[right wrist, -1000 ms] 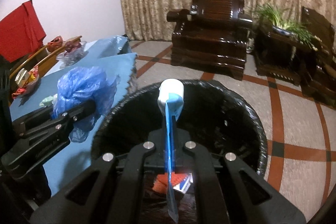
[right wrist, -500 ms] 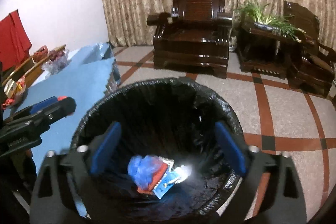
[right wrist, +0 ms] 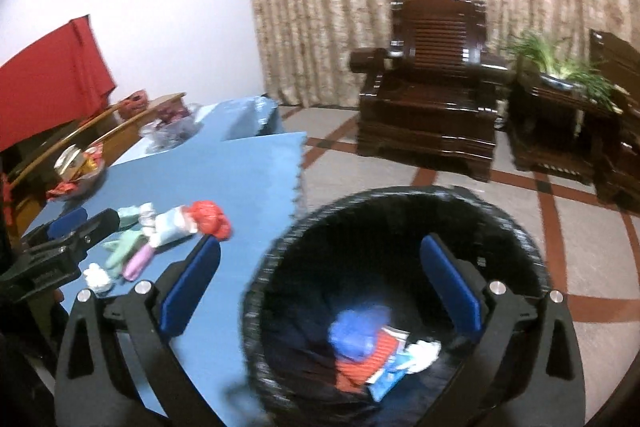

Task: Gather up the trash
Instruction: 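Move both tools back to the table and grasp white tissue with the left tool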

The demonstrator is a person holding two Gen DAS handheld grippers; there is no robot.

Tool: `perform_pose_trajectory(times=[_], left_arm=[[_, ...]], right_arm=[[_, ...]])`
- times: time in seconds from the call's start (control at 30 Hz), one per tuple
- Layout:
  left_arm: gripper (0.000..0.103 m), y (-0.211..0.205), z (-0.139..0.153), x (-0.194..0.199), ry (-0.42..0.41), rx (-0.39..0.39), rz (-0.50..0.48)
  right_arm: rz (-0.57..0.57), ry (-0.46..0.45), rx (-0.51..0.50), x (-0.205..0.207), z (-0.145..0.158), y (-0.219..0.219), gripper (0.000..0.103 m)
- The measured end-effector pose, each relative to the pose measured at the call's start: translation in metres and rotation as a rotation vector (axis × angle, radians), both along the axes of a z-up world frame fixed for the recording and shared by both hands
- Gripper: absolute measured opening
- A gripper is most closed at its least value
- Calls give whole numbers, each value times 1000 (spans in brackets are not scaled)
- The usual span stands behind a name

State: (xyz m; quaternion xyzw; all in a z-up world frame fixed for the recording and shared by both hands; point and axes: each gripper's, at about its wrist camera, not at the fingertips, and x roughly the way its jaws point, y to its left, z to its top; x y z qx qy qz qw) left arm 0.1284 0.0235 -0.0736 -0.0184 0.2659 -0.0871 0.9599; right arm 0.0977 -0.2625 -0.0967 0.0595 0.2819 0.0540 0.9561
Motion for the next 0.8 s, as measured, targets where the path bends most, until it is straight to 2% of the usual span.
perform_pose_trajectory(times=[0.2,0.33,0.57,0.8], left_arm=[[97,58,-8,-9,12,17,132],[97,85,-14,-17,11,31,185],[93,125,-32,-25,50,31,249],[88,149,-60,-18,120,19,281]], right_arm=[[104,-12,-6,12,2,54,97],[163,-20,-12,16,1,86,97],[245,-19,-30,22,-15,140,97],[278,21,-34,34,-36,169,97]])
